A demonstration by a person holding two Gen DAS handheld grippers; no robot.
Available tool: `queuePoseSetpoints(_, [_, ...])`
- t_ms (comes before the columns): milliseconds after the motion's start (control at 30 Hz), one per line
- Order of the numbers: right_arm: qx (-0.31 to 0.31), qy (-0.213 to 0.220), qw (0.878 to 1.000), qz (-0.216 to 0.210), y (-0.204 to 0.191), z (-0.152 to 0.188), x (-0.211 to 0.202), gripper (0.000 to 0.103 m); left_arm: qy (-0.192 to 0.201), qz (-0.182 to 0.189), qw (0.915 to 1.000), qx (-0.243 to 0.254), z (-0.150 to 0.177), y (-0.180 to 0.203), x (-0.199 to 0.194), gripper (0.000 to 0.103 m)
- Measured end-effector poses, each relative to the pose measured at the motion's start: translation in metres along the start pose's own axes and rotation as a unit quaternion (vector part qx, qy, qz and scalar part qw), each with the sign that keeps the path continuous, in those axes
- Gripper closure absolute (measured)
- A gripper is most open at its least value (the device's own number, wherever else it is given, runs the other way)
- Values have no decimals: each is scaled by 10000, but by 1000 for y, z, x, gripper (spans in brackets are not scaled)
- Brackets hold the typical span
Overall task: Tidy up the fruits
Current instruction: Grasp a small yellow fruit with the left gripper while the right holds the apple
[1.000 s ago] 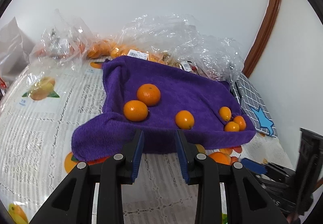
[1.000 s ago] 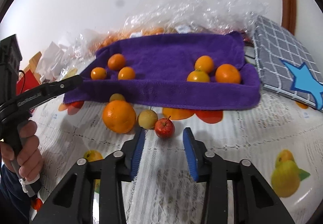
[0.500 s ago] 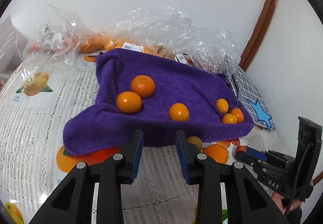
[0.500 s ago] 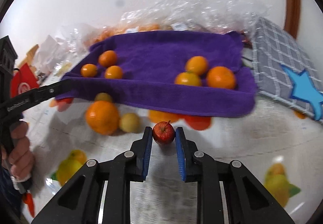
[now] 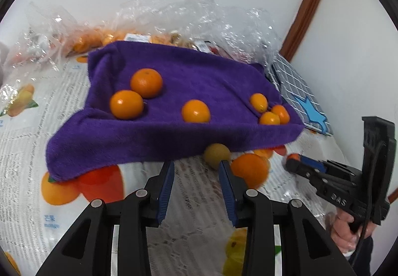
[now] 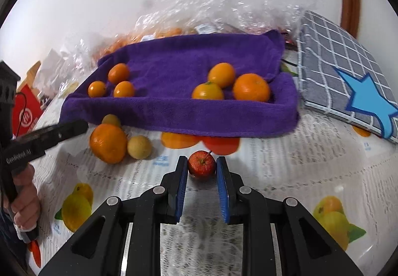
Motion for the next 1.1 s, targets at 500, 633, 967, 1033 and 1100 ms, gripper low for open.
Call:
queuePoseSetpoints(500, [353, -27, 9990, 283, 22, 0, 1, 80, -166, -112, 9998, -68, 0, 3, 15, 68])
queuePoseSetpoints(633, [287, -49, 9992, 292, 19, 0, 3, 80, -188, -144, 9997, -52, -6, 3, 22, 68])
queuePoseSetpoints(967, [281, -92, 9993, 220, 20, 1, 5, 80, -419, -118, 9991, 6, -6, 13, 42, 67])
queuePoseSetpoints(1033, [296, -100, 9993, 199, 20, 1, 6, 80, -421, -190, 9988, 127, -5, 16, 43, 68])
queuePoseSetpoints(1100, [280, -107, 9993, 202, 19, 0, 7, 80, -422, -242, 9986, 218, -3, 18, 42, 76])
Point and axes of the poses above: each gripper's, at about its wrist camera, not at the fingertips, and x roughly the way its jaws point, y to its right, z to its underside, the point moved 10 cm from there along x, roughly the way its jaws point, and after that the axes turned 8 degrees about z, right-handed, at the moved point
